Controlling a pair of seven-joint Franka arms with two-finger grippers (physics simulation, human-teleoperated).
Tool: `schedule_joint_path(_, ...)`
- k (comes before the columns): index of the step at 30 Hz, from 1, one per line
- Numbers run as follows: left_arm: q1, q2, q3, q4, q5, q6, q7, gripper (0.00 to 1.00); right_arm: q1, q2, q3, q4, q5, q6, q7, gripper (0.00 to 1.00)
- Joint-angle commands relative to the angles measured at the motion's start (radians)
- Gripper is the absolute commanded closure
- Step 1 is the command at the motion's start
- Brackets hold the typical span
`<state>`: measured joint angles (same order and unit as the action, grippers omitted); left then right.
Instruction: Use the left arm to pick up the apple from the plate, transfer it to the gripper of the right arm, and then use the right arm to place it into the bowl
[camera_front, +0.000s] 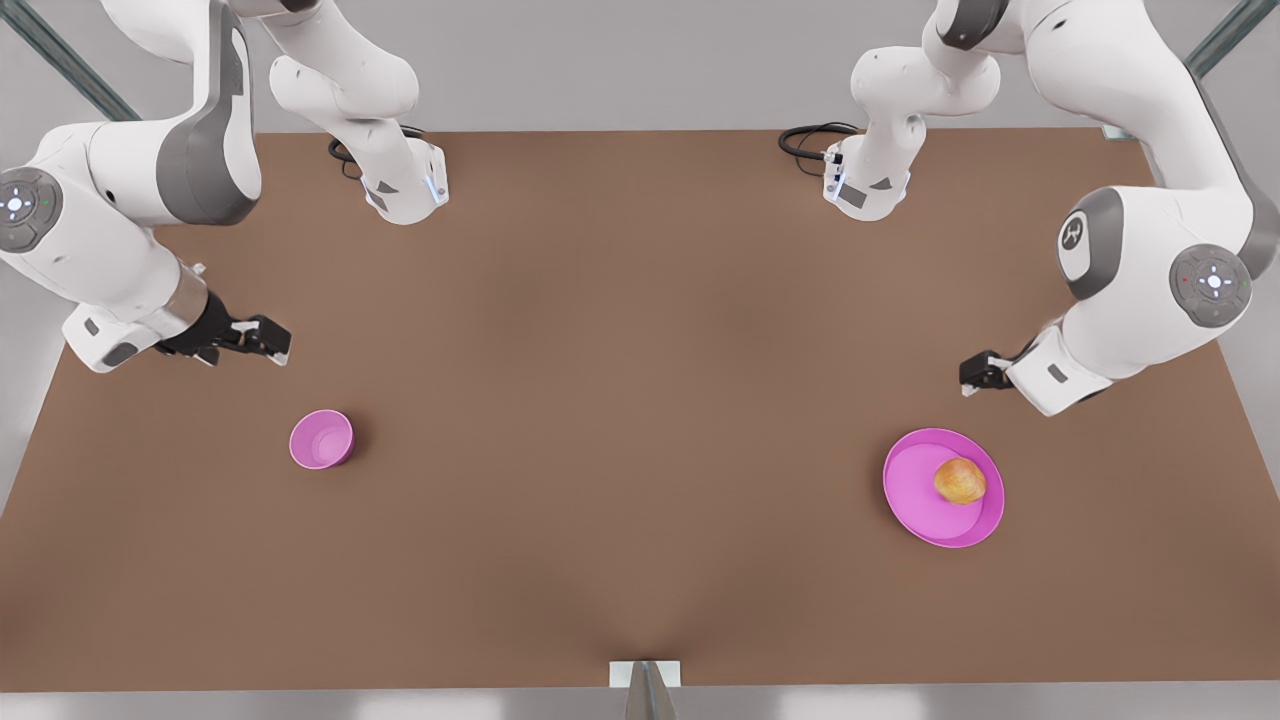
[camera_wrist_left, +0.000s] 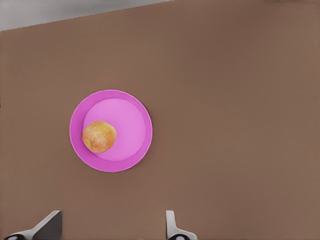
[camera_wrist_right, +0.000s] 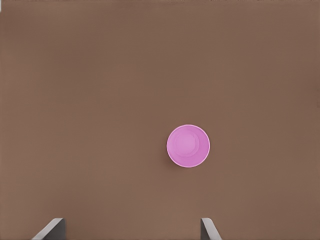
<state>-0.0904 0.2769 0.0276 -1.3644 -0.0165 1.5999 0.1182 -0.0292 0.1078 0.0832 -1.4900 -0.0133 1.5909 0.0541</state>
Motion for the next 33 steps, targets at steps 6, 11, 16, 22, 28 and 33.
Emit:
schedule_joint_path(6,0.001,0.097,-0.002,-0.005,0.015,0.138,0.860,0.00,-0.001,-0.002,0.000,-0.001,0.003,0.031,0.018,0.00)
schedule_joint_path(11,0.029,0.202,-0.002,-0.025,-0.072,0.341,1.667,0.00,-0.001,0.000,0.000,-0.001,0.004,0.031,0.018,0.00)
schedule_joint_path(16,0.038,0.202,-0.003,-0.185,-0.091,0.546,1.880,0.00,-0.001,0.000,0.000,-0.001,0.004,0.031,0.018,0.00)
schedule_joint_path(22,0.052,0.217,0.000,-0.246,-0.071,0.646,1.959,0.00,-0.005,0.000,0.000,-0.001,0.006,0.031,0.018,0.00)
schedule_joint_path(28,0.093,0.219,0.002,-0.351,-0.072,0.716,1.970,0.00,-0.005,0.000,0.000,-0.001,0.004,0.031,0.020,0.00)
schedule_joint_path(33,0.120,0.246,0.002,-0.352,-0.074,0.741,1.968,0.00,-0.005,0.000,0.000,-0.001,0.006,0.031,0.018,0.00)
